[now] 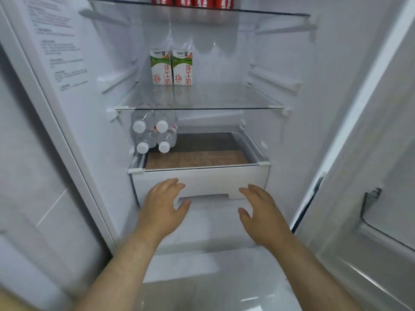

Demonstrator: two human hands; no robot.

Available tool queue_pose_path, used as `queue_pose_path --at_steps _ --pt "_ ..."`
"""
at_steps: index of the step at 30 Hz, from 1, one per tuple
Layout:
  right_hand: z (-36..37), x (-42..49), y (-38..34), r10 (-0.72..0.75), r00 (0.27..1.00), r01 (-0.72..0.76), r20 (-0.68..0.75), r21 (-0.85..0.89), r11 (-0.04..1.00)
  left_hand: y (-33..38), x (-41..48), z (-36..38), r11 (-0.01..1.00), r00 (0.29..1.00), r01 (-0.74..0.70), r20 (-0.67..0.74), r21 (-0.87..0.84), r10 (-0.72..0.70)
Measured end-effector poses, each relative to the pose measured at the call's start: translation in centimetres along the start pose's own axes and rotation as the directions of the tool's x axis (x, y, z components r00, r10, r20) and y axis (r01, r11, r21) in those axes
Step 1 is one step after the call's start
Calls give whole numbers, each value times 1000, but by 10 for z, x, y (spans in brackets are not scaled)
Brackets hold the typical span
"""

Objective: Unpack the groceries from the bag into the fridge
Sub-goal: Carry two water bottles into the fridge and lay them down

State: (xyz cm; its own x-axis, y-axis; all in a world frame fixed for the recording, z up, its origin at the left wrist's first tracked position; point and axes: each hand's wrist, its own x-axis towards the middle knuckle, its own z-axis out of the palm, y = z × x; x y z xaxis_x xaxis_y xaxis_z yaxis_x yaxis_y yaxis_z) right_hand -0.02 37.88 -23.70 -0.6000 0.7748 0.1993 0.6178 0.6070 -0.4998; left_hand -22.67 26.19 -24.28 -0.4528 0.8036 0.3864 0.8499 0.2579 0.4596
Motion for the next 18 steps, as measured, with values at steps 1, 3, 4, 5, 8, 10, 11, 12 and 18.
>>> queue_pose_path --at_steps 1,3,4,5,8,10,11,12,18 --pt "-2 -11 1 7 1000 -7 2 -6 1000 4 -10 0 1000 1000 -7 23 3 6" --pt "-7 -32 2 23 1000 -22 14 -22 1000 13 -26 -5 1000 996 -3 86 8 2" --pt "-11 -42 2 22 1000 -21 19 -33 999 18 -33 -8 1000 993 -5 118 10 4" --pt "-15 -52 2 19 999 -18 26 -47 999 22 -41 -12 1000 989 -7 149 11 5" --pt "-28 -78 0 21 999 -18 31 -85 996 37 -64 -24 1000 975 -24 221 16 20" --pt "-36 -96 0 25 999 -21 45 -94 995 45 -79 -33 999 965 -29 263 24 22" --pt "-40 -105 -1 24 998 -18 56 -96 995 49 -87 -38 999 961 -31 275 28 22" --pt "-44 -114 -2 21 997 -14 69 -97 995 53 -95 -42 999 959 -32 281 31 21" --pt "-66 -166 -5 17 997 -9 77 -112 994 87 -137 -65 997 956 -59 291 44 44"
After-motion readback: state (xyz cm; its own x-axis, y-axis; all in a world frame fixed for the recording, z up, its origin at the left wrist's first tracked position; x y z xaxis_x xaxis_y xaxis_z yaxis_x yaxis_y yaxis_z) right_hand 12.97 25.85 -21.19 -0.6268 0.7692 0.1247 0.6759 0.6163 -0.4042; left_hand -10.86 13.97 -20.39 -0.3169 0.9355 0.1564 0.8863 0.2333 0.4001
